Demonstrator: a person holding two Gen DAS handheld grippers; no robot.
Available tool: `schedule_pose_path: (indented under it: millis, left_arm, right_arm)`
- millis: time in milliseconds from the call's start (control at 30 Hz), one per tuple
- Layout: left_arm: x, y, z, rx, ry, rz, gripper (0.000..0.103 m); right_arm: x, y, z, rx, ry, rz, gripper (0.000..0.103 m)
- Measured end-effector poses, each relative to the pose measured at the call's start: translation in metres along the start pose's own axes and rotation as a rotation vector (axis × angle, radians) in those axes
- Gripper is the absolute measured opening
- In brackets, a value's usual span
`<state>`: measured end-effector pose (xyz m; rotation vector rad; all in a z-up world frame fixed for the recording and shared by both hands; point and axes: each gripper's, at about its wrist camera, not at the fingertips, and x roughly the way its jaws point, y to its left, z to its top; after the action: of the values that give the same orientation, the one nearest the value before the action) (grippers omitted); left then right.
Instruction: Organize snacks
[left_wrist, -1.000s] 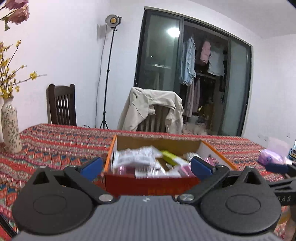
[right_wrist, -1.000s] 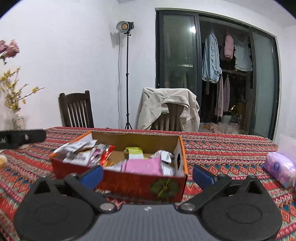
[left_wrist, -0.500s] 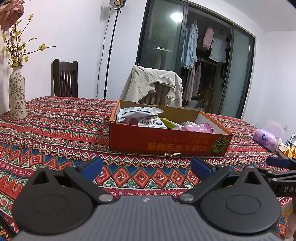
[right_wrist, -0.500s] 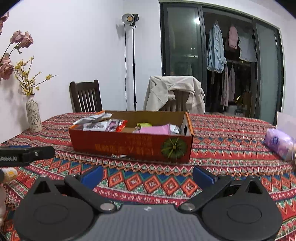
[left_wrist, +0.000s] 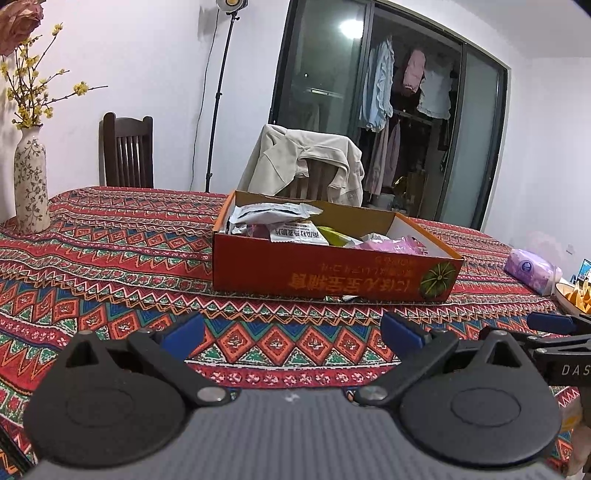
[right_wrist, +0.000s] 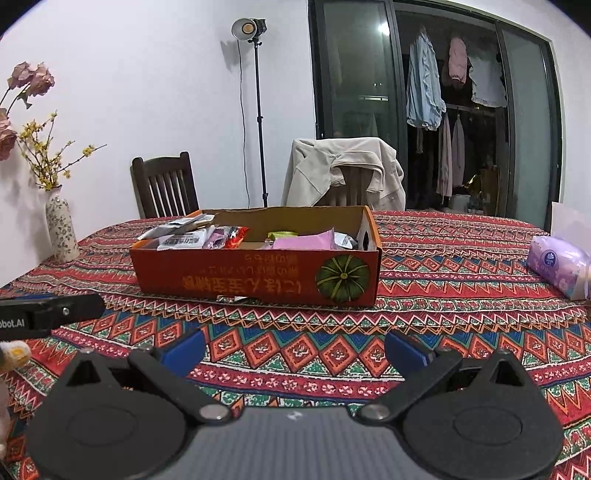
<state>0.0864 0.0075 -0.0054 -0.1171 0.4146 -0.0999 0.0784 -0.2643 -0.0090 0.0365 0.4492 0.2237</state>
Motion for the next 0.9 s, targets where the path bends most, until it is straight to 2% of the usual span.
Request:
schedule_pose_path:
  millis: [900]
  left_arm:
    - [-0.0027,-0.0015,-0.0023,-0.003,-0.002,-0.012,0.103]
  right_arm:
    - [0.0014,0.0001,-0.0014,0.002,0.005,0.001,0.103]
